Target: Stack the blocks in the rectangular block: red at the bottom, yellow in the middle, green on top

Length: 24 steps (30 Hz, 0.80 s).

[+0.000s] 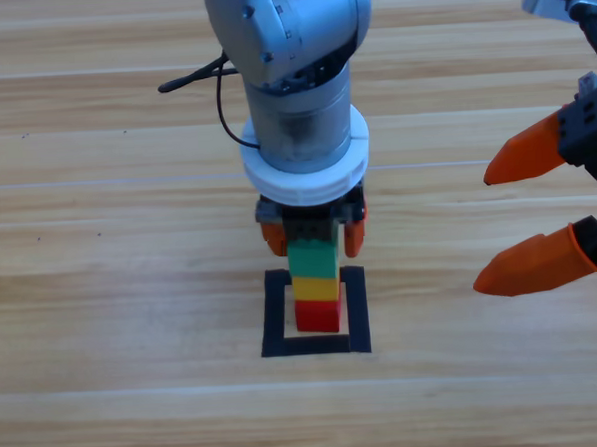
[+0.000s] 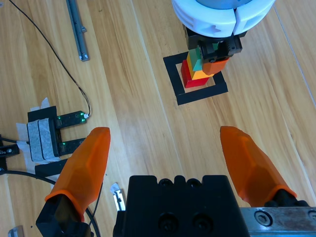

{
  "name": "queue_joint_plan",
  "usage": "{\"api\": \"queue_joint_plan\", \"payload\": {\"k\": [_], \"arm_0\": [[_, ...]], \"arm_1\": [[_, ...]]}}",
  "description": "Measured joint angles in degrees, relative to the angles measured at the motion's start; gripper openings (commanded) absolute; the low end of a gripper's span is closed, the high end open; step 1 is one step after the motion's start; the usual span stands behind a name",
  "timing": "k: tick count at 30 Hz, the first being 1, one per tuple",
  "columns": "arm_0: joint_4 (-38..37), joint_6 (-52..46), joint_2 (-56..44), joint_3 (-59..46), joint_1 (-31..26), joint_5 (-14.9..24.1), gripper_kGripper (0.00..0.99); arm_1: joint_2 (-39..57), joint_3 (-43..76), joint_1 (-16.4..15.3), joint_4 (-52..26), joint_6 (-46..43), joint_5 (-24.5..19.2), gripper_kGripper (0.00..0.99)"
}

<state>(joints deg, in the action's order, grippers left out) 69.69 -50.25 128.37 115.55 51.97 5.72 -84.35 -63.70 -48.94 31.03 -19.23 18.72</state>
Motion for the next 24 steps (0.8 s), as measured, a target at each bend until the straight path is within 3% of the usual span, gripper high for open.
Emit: {"api": "queue_joint_plan", "payload": {"k": [14, 16, 21, 24], "arm_0": [[0.28, -0.18, -2.32, -0.09, 0.11, 1.04, 0.99], [0.6, -1.47, -5.01, -0.09, 0.61, 3.34, 0.99], [0.52, -2.84, -19.22, -1.46, 5.18, 13.32, 0.99], [-6.02, -2.0, -30.79, -12.26, 10.88, 20.66, 0.99]], "arm_1": [[0.0, 0.0, 0.0, 0.05, 0.0, 0.0, 0.98], [0.0, 0.0, 0.0, 0.21, 0.0, 0.0, 0.98], [0.0, 0.0, 0.0, 0.32, 0.0, 0.0, 0.98], [0.0, 0.0, 0.0, 0.33, 0.0, 0.0, 0.98]]}}
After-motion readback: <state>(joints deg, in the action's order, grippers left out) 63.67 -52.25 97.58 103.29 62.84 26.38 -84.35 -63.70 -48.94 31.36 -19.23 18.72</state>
